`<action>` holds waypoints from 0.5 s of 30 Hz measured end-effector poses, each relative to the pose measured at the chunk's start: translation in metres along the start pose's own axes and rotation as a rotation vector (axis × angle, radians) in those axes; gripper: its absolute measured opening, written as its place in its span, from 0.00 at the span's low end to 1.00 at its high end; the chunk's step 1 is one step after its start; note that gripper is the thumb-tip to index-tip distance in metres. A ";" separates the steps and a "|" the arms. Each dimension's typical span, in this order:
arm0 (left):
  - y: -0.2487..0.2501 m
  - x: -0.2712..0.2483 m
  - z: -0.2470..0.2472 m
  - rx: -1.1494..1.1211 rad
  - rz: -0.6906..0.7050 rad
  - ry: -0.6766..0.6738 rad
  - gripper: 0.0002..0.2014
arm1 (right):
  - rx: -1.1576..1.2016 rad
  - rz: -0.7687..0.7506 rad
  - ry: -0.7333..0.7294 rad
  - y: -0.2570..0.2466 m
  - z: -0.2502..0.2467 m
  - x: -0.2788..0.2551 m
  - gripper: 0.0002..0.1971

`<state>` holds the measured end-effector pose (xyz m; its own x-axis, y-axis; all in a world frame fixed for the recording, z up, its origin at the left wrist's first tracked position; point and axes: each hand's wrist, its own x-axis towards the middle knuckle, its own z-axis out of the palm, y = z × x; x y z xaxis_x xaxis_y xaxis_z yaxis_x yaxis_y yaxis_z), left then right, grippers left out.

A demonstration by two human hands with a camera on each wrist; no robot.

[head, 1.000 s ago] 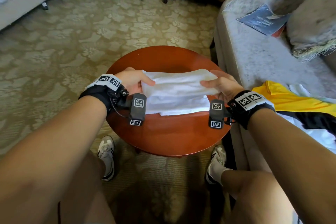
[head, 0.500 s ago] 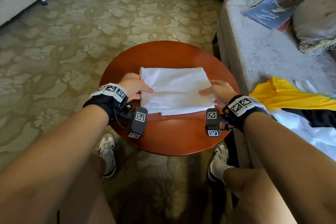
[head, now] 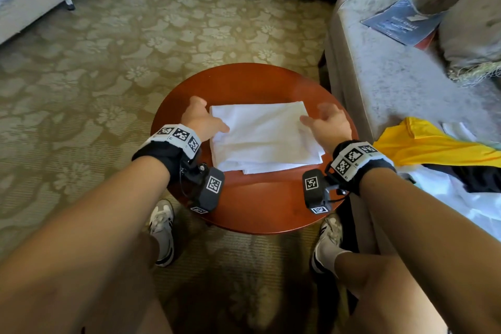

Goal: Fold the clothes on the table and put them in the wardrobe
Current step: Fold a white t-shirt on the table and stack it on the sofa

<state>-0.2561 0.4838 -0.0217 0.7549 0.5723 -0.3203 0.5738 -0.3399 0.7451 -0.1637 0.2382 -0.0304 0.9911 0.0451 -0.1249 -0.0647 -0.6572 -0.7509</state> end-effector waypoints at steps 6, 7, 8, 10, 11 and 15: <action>0.021 -0.004 0.038 0.357 0.441 -0.018 0.27 | -0.293 -0.424 -0.218 -0.021 0.032 0.001 0.25; 0.020 -0.004 0.048 0.478 0.454 -0.123 0.28 | -0.357 -0.469 -0.273 -0.021 0.042 -0.001 0.25; 0.015 -0.001 0.057 0.603 0.433 -0.223 0.29 | -0.416 -0.486 -0.328 -0.018 0.050 -0.001 0.25; 0.001 0.009 0.067 0.760 0.345 -0.320 0.34 | -0.539 -0.462 -0.414 -0.008 0.061 0.000 0.27; -0.005 0.014 0.066 0.797 0.309 -0.323 0.36 | -0.596 -0.439 -0.427 -0.001 0.062 0.002 0.28; -0.020 0.024 0.045 0.772 0.151 -0.270 0.43 | -0.642 -0.205 -0.343 0.015 0.047 0.011 0.34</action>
<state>-0.2350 0.4705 -0.0704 0.8352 0.3143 -0.4513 0.4424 -0.8714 0.2118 -0.1595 0.2641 -0.0734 0.8774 0.3765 -0.2974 0.3015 -0.9149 -0.2685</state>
